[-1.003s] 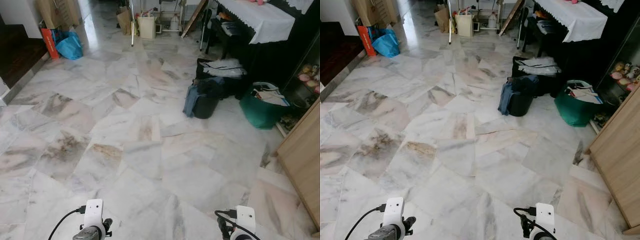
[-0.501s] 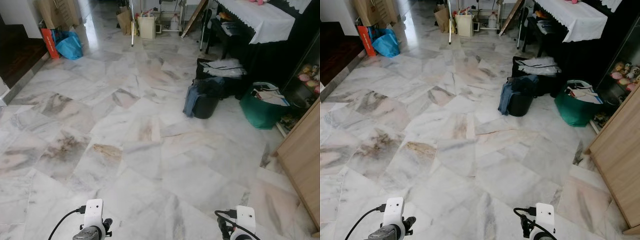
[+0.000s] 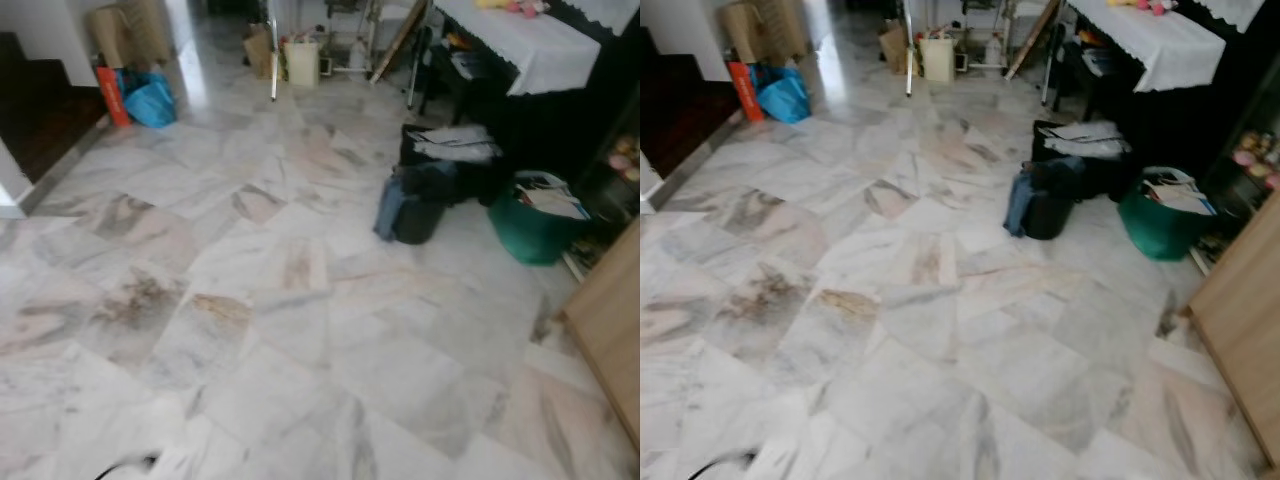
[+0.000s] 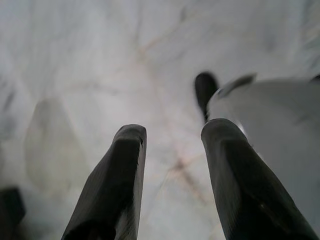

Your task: Move the pillow to the sofa from floor

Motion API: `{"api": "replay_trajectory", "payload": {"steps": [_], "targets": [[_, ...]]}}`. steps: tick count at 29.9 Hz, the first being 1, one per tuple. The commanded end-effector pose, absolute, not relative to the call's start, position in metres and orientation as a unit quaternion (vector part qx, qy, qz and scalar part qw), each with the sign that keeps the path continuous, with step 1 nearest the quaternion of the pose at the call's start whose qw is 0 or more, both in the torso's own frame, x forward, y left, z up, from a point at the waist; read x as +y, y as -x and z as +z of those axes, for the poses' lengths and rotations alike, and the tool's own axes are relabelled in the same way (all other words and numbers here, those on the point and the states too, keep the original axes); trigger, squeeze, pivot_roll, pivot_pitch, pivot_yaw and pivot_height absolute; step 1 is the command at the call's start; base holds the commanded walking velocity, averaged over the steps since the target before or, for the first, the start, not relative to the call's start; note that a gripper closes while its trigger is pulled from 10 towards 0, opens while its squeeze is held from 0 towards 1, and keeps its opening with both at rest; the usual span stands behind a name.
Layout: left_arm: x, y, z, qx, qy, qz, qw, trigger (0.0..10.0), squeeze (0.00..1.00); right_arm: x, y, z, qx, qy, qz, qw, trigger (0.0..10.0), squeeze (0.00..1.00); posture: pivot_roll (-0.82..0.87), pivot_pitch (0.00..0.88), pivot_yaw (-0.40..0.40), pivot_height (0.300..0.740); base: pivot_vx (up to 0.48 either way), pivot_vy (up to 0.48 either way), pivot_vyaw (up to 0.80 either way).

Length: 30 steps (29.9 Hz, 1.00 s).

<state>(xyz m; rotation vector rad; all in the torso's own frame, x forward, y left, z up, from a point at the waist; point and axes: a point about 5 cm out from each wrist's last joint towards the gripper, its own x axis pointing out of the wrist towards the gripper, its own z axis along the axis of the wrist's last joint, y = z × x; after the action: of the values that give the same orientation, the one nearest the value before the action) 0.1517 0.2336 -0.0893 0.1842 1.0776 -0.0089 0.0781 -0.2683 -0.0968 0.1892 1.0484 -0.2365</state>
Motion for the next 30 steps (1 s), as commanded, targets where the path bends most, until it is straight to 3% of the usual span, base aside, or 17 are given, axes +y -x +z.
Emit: {"api": "replay_trajectory", "payload": {"steps": [1, 7, 14, 20, 24, 30], "targets": [[0.223, -0.162, -0.087, 0.499, -0.087, -0.025, 0.862, 10.0, 0.0, -0.258, -0.098, -0.095, 0.474, -0.101, -0.095, 0.869, 10.0, 0.0, 0.02, 0.0, -0.012, 0.74, 0.0, 0.0, 0.0], [0.23, -0.159, -0.086, 0.494, -0.093, -0.022, 0.864, 10.0, 0.0, -0.259, -0.098, -0.095, 0.47, -0.107, -0.099, 0.871, 10.0, 0.0, 0.02, 0.0, -0.008, 0.74, 0.0, 0.0, 0.0], [0.236, -0.172, -0.078, 0.451, -0.09, 0.026, 0.888, 10.0, 0.0, -0.259, -0.1, -0.093, 0.446, -0.124, -0.122, 0.878, 10.0, 0.0, 0.02, 0.0, -0.001, 0.74, 0.0, 0.0, 0.0], [0.253, -0.199, -0.056, 0.36, -0.059, 0.083, 0.927, 10.0, 0.0, -0.259, -0.103, -0.089, 0.389, -0.153, -0.16, 0.894, 10.0, 0.0, 0.03, 0.0, 0.004, 0.74, 0.0, 0.0, 0.0], [0.258, -0.231, -0.022, 0.225, -0.051, 0.066, 0.971, 10.0, 0.0, -0.262, -0.108, -0.082, 0.321, -0.158, -0.198, 0.913, 10.0, 0.0, 0.03, 0.0, 0.006, 0.74, 0.0, 0.0, 0.0], [0.248, -0.244, 0.0, 0.135, -0.061, 0.046, 0.988, 10.0, 0.0, -0.264, -0.111, -0.077, 0.276, -0.159, -0.222, 0.921, 10.0, 0.0, 0.02, 0.0, 0.006, 0.74, 0.0, 0.0, 0.0]]}}
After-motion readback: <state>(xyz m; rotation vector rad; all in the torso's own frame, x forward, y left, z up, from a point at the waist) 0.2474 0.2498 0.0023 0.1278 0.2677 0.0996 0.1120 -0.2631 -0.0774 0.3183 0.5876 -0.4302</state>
